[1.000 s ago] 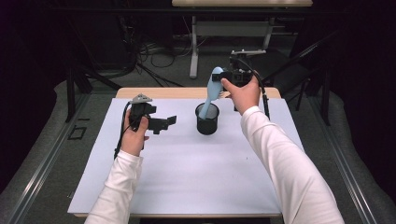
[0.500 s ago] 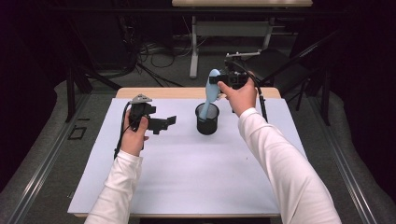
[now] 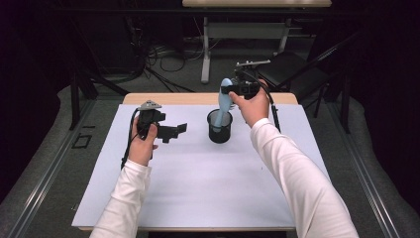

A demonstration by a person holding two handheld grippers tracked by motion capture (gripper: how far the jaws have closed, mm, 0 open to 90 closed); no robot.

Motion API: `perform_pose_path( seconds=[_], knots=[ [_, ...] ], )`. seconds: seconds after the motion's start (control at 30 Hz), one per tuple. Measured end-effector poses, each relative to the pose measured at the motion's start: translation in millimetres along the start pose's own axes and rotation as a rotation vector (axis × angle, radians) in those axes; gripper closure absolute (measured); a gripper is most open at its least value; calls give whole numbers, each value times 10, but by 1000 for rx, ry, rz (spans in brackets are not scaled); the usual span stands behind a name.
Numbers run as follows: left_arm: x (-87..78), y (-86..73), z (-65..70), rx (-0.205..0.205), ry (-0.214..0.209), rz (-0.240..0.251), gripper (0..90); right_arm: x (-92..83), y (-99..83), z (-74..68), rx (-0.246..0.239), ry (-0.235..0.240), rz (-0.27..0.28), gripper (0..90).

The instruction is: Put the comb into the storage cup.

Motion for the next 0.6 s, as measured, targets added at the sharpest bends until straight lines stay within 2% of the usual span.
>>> perform_pose_path(
  seconds=[0.2,0.6],
  knots=[
    [3,-3,5,-5,-1,0,7,35,-31,4,-32,-20,5,511],
    [2,-7,-4,-10,0,2,7,132,-120,-33,-67,-39,-11,509]
  ],
)
Point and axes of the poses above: each handheld gripper's, and its own axes: x roughly forward along the jaws, y roughly out of its top, z roughly to its right, the point moved 6 cm from there along x, roughly forward along the jaws, and after that the axes turned 9 degrees about -y, right-handed, at the moved point
